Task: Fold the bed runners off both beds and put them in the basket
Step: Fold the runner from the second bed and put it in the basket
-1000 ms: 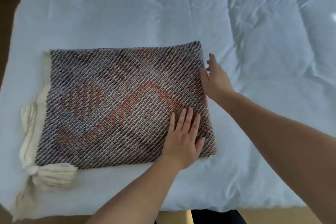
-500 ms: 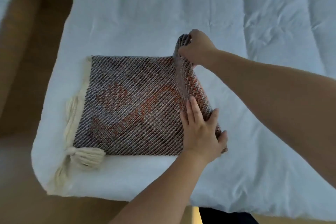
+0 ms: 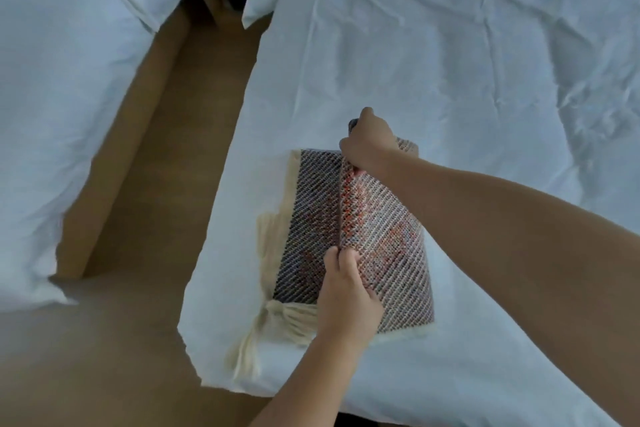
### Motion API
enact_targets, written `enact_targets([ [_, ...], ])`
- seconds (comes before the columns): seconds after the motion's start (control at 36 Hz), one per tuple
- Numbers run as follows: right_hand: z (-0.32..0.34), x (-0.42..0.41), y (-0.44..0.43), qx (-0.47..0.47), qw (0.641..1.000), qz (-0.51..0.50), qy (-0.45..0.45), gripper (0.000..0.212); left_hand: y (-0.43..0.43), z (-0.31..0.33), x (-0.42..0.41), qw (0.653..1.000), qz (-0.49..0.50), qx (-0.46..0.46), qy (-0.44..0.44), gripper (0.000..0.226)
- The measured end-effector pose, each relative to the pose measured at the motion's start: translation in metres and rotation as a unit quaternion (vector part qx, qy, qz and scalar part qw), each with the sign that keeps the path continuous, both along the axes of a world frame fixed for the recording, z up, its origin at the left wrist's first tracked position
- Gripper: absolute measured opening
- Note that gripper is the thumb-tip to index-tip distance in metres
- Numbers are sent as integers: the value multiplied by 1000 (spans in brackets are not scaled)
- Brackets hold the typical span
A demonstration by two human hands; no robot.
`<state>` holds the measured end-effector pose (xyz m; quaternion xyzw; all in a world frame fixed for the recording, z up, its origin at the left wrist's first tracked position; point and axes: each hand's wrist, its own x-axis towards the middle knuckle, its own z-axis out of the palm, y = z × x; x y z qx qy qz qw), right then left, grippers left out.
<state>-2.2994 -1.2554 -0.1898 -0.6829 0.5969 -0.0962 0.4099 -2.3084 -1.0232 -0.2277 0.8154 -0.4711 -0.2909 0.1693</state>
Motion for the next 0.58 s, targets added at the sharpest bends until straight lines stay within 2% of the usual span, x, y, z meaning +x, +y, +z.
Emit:
enact_targets([
  [0.28,-60,104,22,2,1000,-4,13,28,22,-49,109,999,-1,32,9,55],
  [0.5,-107,129,16,8,998,-52,20,28,17,-85,148,997,-16,66,21,55],
  [0.58,-118,136,16,-1,999,-44,29,18,17,-92,156,997,-17,77,15,55],
])
